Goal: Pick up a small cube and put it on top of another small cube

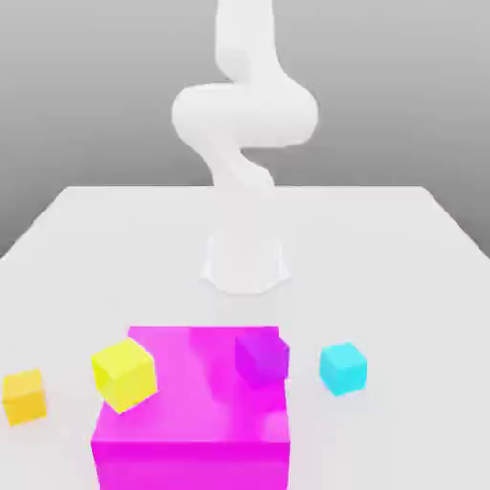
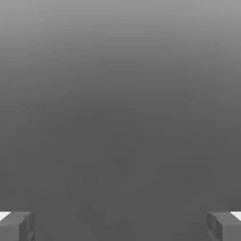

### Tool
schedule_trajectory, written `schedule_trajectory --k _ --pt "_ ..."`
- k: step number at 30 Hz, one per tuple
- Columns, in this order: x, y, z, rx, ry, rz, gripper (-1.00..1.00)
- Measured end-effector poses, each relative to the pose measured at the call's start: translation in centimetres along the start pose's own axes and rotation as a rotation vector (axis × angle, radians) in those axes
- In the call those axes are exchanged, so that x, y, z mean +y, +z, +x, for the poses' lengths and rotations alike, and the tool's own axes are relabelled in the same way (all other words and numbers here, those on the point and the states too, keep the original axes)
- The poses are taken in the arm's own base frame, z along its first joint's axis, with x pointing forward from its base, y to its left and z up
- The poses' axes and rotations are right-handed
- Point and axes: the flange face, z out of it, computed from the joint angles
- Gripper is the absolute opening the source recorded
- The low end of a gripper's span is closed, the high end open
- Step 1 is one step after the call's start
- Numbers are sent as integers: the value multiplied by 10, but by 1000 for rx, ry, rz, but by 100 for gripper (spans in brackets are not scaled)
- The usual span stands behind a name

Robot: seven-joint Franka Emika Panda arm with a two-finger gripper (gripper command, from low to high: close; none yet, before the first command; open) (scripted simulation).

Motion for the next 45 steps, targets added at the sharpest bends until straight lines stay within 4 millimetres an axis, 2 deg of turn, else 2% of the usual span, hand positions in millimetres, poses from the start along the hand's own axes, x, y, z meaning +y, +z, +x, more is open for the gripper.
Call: schedule_trajectory --k 4,7,10,14,16,20,25,27,30,31,38,43,45 --pt "37 79 27 -41 152 -113 0" --pt "74 133 43 -65 266 -195 0" --pt "118 182 54 -85 383 -278 0" --pt "186 240 60 -105 540 -390 0" --pt "223 266 59 -112 619 -446 0" --pt "312 304 54 -112 801 -566 0" --pt "405 345 20 -125 978 -710 0" --pt "433 360 7 -125 1020 -745 0" --pt "456 387 -10 -125 1032 -755 0" --pt "463 397 -16 -125 1033 -756 -100" --pt "465 399 -18 -124 1034 -756 -100" --pt "436 361 6 -126 1026 -754 -100" --pt "411 377 15 -141 923 -734 -100"
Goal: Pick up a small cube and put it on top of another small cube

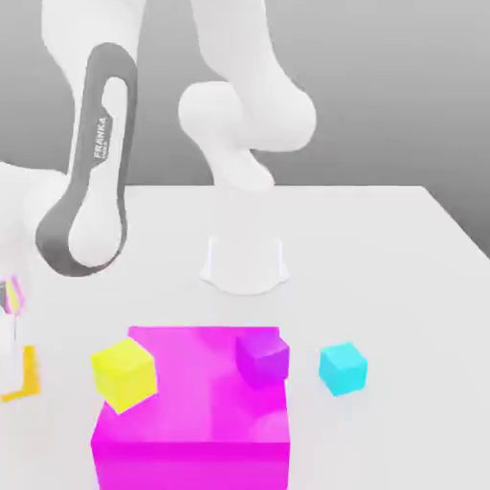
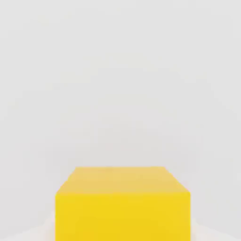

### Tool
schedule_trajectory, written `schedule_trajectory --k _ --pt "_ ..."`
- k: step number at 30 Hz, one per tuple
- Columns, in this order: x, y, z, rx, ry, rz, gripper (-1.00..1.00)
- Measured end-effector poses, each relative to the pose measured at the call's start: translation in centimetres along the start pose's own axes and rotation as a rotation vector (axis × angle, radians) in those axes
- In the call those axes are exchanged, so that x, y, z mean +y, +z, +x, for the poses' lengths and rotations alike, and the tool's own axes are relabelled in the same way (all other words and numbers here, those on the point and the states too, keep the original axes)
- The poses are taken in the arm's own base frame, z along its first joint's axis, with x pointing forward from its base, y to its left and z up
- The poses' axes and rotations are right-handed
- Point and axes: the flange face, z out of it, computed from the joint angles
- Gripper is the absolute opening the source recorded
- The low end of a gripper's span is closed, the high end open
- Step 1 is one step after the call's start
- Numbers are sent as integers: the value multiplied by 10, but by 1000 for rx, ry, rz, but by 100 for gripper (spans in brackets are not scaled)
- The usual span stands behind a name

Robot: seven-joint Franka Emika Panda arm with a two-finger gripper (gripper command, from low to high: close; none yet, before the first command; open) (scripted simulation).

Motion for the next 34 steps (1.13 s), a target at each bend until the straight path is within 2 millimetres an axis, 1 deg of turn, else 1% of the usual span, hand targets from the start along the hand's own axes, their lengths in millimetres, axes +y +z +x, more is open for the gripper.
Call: schedule_trajectory --k 1,2,5,6,8,9,11,14,15,16,17,18,19,22,23,24,26,32,33,34 --pt "-16 -2 -17 5 -70 11 -100" --pt "-31 -3 -38 8 -146 23 -100" --pt "-70 -11 -115 10 -385 68 -100" --pt "-76 -15 -143 5 -454 80 -100" --pt "-69 -25 -193 -13 -551 90 -100" --pt "-61 -31 -216 -22 -593 92 -100" --pt "-39 -42 -262 -39 -678 91 -100" --pt "7 -57 -326 -59 -809 84 -100" --pt "28 -61 -348 -64 -858 78 -100" --pt "59 -66 -382 -70 -940 71 -100" --pt "84 -70 -394 -70 -975 61 -100" --pt "110 -72 -410 -69 -1026 52 -100" --pt "130 -73 -416 -65 -1053 44 -100" --pt "181 -73 -417 -45 -1105 20 -100" --pt "197 -72 -417 -37 -1127 13 -100" --pt "209 -70 -411 -32 -1120 4 -100" --pt "215 -58 -407 -25 -1113 -2 -100" --pt "219 -9 -406 -22 -1111 -3 -100" --pt "219 -3 -406 -24 -1111 -4 100" --pt "219 -3 -405 -24 -1108 -4 100"
